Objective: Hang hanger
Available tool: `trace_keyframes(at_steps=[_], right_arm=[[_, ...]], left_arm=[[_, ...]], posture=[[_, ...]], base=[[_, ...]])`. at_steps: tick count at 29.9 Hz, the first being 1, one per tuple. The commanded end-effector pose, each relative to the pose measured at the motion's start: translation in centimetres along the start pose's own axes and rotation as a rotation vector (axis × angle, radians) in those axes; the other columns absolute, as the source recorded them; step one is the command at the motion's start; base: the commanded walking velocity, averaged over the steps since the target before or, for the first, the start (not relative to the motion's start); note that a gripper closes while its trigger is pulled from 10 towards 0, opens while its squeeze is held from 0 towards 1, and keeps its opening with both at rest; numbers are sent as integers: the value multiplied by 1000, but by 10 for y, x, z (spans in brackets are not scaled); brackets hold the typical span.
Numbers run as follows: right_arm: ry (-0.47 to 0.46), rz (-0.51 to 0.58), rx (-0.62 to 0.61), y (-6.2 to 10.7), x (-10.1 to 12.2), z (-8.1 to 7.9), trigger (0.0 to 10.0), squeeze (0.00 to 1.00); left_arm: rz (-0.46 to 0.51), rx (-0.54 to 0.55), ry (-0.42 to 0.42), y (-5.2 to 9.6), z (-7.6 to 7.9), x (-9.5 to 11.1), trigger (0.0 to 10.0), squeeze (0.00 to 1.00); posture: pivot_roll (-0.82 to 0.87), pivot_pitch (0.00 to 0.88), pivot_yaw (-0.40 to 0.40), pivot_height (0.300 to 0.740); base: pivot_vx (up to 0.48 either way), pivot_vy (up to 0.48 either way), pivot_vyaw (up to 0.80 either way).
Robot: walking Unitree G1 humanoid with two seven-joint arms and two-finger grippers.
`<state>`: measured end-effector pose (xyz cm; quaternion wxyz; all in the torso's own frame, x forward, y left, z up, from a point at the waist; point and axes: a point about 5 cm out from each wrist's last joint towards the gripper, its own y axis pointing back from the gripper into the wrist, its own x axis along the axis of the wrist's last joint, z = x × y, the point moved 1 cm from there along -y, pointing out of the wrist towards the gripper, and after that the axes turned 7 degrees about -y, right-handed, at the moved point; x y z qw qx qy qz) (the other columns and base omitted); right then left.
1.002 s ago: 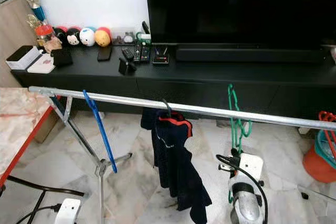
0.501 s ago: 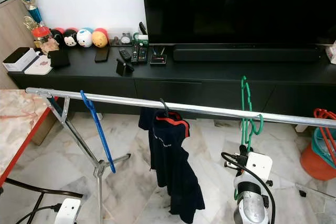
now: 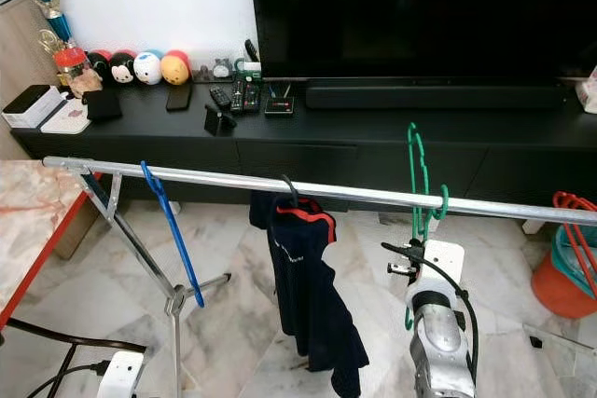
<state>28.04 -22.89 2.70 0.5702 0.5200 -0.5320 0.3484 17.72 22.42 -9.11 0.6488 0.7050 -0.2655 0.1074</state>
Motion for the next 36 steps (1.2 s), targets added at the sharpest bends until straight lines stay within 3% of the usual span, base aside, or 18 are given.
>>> trace_keyframes(at_steps=[1,2,14,21,32,36], right_arm=[[-13,-38,6,1,-7,-2,10000,906],[-12,-38,6,1,-7,-2,10000,1000],[-19,81,-19,10,7,5,10000,1000],[-25,168,-21,24,18,8,10000,1000],[-14,209,-21,42,24,7,10000,1000],[-19,248,-77,53,25,13,10000,1000]], left_arm=[[-19,7,-17,1,-3,-5,10000,0],[-19,7,-17,1,-3,-5,10000,0],[-17,7,-19,1,-3,-5,10000,0],[-15,6,-22,1,-3,-4,10000,0],[-14,5,-23,1,-4,-4,10000,0],[-14,6,-27,1,-4,-4,10000,0]], posture=[[-36,0,53,740],[-37,0,54,740],[-36,0,56,740],[-41,0,59,740],[-44,0,60,740],[-38,0,59,740]], base=[[0,0,0],[0,0,0],[0,0,0],[0,0,0],[0,0,0],[0,0,0]])
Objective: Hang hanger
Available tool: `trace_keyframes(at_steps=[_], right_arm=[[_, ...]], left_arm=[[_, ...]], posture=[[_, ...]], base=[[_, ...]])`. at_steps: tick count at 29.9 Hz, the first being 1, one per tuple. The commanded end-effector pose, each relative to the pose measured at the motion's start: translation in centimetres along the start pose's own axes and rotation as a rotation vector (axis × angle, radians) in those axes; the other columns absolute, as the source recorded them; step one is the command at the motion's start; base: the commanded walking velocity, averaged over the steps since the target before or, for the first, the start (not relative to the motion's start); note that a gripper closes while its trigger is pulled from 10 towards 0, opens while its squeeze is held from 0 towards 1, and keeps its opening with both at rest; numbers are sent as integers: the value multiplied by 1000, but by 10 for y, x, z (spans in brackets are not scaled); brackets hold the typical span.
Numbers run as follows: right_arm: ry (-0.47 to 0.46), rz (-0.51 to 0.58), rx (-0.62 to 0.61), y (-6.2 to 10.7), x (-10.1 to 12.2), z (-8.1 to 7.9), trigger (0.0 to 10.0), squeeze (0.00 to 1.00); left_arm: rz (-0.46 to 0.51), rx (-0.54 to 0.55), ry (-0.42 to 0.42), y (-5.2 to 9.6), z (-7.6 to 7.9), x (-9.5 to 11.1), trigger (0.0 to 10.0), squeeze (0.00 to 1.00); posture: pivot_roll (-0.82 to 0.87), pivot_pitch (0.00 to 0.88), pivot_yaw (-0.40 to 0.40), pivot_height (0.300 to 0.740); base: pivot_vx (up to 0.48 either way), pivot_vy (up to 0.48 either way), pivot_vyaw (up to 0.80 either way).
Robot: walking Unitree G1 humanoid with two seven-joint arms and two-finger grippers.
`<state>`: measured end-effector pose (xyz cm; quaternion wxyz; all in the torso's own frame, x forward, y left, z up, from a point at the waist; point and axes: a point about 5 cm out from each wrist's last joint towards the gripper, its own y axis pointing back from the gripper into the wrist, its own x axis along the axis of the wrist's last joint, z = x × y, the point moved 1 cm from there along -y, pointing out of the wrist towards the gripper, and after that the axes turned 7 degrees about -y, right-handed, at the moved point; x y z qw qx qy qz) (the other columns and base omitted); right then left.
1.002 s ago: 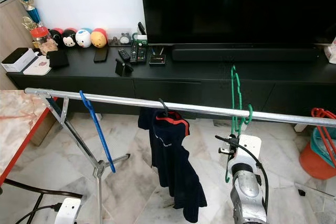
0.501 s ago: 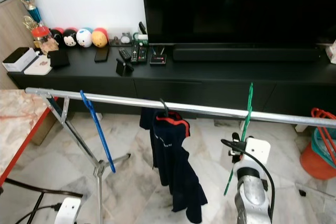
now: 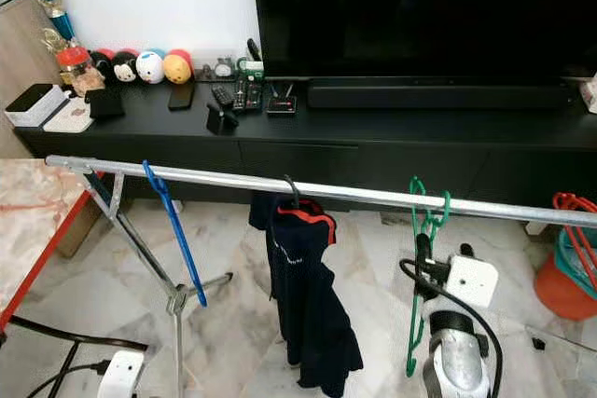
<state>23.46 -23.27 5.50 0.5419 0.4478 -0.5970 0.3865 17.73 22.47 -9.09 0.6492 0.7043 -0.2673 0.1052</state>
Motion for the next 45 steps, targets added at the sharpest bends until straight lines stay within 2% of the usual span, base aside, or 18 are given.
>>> trace_keyframes(at_steps=[1,7,12,13,14,15,16,18,19,20,21,22,25,27,31,34,41,45], right_arm=[[-9,75,-41,7,14,4,10000,1000],[-10,133,-108,16,28,12,10000,1000],[10,133,-190,20,31,22,10000,1000],[77,49,-246,19,19,29,10000,137],[71,-9,-287,19,9,34,10000,0],[71,-9,-287,19,9,34,10000,0],[70,-96,-363,20,-6,42,10000,0],[55,-145,-406,21,-14,46,10000,0],[35,-196,-384,18,-25,42,10000,0],[35,-196,-384,18,-25,42,10000,0],[44,-278,-349,15,-41,38,10000,0],[46,-300,-341,15,-45,37,10000,0],[102,-441,-341,17,-68,39,10000,0],[94,-579,-331,26,-94,38,10000,0],[199,-739,-227,43,-123,34,10000,0],[237,-812,-207,54,-134,38,10000,0],[254,-871,-156,65,-145,37,10000,0],[271,-966,-129,85,-157,35,10000,0]], left_arm=[[-14,10,-23,1,-4,-4,10000,0],[-15,10,-29,1,-4,-4,10000,0],[-14,11,-32,1,-5,-3,10000,0],[-14,12,-33,1,-4,-3,10000,0],[-14,12,-33,1,-4,-3,10000,0],[-14,12,-33,1,-4,-3,10000,0],[-14,11,-34,1,-4,-2,10000,0],[-14,10,-37,1,-4,-2,10000,0],[-14,13,-30,1,-4,-2,10000,0],[-14,13,-30,1,-4,-2,10000,0],[-14,16,-26,1,-4,-3,10000,0],[-14,17,-24,1,-4,-3,10000,0],[-15,18,-20,1,-3,-3,10000,0],[-15,16,-18,1,-3,-4,10000,0],[-17,20,-8,1,-2,-5,10000,0],[-20,22,-7,1,-3,-7,10000,0],[-23,19,-12,2,-4,-8,10000,0],[-24,14,-19,2,-3,-8,10000,0]], posture=[[-40,0,59,740],[-50,0,62,740],[-51,0,64,740],[-55,0,64,740],[-54,0,63,740],[-54,0,63,740],[-47,0,61,740],[-44,0,60,740],[-43,0,58,740],[-43,0,58,740],[-42,0,56,740],[-42,0,56,740],[-39,0,50,740],[-29,0,44,740],[-18,0,45,740],[-15,0,47,740],[-22,0,54,740],[-19,0,58,740]], base=[[0,0,0],[0,0,0],[0,0,0],[0,0,0],[0,0,0],[0,0,0],[0,0,0],[0,0,0],[0,0,0],[0,0,0],[0,0,0],[0,0,0],[0,0,0],[0,0,0],[0,0,0],[0,0,0],[0,0,0],[0,0,0]])
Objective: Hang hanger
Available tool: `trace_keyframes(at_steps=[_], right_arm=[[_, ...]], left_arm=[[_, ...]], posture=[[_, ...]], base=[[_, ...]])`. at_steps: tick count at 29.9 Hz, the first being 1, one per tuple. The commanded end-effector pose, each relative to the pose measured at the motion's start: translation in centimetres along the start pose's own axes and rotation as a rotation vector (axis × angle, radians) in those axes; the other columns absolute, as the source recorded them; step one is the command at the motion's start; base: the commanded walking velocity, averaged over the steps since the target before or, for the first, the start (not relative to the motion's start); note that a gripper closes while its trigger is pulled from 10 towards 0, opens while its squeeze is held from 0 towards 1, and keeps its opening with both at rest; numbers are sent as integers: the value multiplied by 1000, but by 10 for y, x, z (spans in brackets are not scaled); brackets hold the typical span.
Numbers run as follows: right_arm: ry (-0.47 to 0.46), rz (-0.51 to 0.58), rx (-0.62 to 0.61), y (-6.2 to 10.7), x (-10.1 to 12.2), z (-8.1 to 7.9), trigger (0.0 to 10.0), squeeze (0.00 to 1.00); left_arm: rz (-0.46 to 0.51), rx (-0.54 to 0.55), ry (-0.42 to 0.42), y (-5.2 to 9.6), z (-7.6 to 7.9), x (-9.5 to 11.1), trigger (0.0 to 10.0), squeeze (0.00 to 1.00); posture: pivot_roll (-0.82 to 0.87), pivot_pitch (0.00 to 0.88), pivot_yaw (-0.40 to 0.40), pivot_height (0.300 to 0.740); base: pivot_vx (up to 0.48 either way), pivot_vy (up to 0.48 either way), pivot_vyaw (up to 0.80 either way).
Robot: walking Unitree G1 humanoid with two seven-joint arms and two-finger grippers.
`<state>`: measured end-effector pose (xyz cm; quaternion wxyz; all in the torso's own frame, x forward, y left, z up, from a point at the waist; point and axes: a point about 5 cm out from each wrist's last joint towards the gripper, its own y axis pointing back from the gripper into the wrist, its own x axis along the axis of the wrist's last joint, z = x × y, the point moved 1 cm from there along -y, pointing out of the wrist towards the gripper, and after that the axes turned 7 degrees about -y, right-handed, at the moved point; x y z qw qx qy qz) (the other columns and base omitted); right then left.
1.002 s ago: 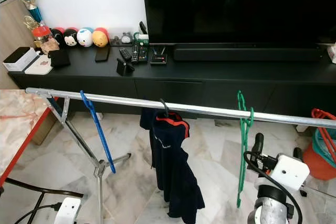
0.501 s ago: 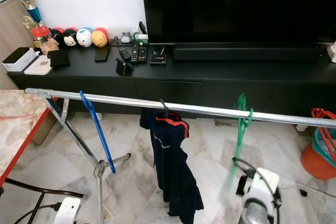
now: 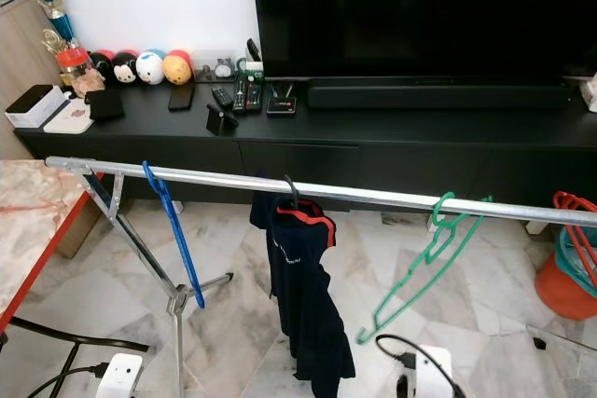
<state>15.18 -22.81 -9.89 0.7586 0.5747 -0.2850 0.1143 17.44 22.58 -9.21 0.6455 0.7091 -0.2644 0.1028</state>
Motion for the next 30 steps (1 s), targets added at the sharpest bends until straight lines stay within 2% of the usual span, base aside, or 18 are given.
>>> trace_keyframes(at_steps=[1,2,4,6,9,14,20,27,30], right_arm=[[16,-41,16,2,-11,-5,10000,0],[-46,-57,11,3,-15,-7,10000,0],[-106,-63,8,3,-16,-11,10000,0],[-117,-54,69,4,-13,-26,10000,0],[-122,-43,107,5,-11,-32,10000,0],[-139,-33,116,4,-8,-33,10000,0],[-159,-42,103,4,-10,-25,10000,0],[-179,-32,117,5,-8,-37,10000,0],[-182,-13,135,5,-4,-39,10000,0]], left_arm=[[-15,3,-17,1,-2,-5,10000,0],[-15,1,-28,1,-2,-5,10000,0],[-16,-1,-29,1,-1,-6,10000,0],[-18,-4,-29,1,0,-6,10000,0],[-20,-6,-29,1,1,-7,10000,0],[-22,-4,-25,1,1,-9,10000,0],[-26,-8,-30,1,1,-10,10000,0],[-29,-6,-30,2,1,-11,10000,0],[-28,-5,-32,2,0,-11,10000,0]], posture=[[-19,0,58,740],[-18,0,53,740],[-21,0,52,740],[-25,0,51,740],[-26,0,50,740],[-30,0,52,740],[-36,0,54,740],[-31,0,56,740],[-30,0,60,740]], base=[[0,0,0],[0,0,0],[0,0,0],[0,0,0],[0,0,0],[0,0,0],[0,0,-630],[0,0,-671],[0,0,0]])
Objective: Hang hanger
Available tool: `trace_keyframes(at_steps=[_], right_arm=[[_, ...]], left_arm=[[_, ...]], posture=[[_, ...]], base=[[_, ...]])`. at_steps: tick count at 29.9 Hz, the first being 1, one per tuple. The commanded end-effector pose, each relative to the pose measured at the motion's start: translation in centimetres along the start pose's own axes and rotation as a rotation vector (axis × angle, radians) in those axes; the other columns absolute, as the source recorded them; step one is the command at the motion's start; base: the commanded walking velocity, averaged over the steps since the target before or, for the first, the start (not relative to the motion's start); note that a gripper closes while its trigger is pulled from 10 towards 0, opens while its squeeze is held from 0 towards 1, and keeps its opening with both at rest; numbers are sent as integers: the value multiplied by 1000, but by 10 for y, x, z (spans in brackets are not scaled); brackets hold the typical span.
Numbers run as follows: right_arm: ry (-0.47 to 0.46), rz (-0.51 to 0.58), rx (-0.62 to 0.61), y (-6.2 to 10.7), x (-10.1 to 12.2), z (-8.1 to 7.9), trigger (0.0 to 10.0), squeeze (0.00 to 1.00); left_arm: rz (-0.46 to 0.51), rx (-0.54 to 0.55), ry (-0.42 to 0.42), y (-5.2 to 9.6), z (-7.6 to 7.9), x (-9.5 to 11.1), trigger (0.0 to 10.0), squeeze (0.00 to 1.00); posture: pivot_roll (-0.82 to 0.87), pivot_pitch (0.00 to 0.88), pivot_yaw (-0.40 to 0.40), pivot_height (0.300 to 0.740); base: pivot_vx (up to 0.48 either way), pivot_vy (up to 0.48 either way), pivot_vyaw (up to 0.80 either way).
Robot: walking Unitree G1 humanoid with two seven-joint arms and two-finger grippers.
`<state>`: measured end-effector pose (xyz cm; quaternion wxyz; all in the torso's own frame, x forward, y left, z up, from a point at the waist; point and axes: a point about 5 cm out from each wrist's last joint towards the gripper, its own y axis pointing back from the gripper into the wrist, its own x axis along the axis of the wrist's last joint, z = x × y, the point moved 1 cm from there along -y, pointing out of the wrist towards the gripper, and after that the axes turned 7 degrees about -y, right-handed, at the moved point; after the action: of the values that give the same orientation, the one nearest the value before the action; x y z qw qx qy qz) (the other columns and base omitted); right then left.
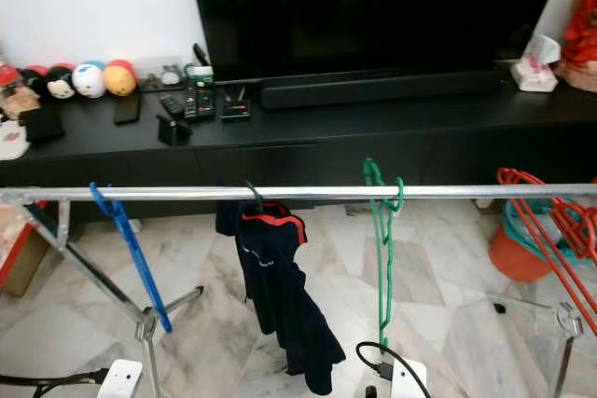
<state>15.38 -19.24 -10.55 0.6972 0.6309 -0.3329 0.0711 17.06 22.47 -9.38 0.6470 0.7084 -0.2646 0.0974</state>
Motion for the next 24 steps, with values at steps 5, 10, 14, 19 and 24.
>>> trace_keyframes(at_steps=[5,10,14,19,24], right_arm=[[-12,27,21,-1,7,-5,10000,0],[-13,30,21,-2,9,-6,10000,0],[-16,31,21,-2,11,-7,10000,0],[-17,31,21,-2,12,-7,10000,0],[-10,26,24,-2,10,-7,10000,0]], left_arm=[[-18,4,-24,1,-3,-5,10000,0],[-14,6,-21,1,-4,-3,10000,0],[-14,7,-15,1,-3,-2,10000,0],[-14,8,-4,0,-3,-2,10000,0],[-14,10,9,0,-2,-3,10000,0]], posture=[[-24,0,64,740],[-19,0,63,740],[-17,0,67,740],[-6,0,64,740],[18,0,56,740]], base=[[0,0,0],[0,0,0],[0,0,0],[0,0,0],[0,0,0]])
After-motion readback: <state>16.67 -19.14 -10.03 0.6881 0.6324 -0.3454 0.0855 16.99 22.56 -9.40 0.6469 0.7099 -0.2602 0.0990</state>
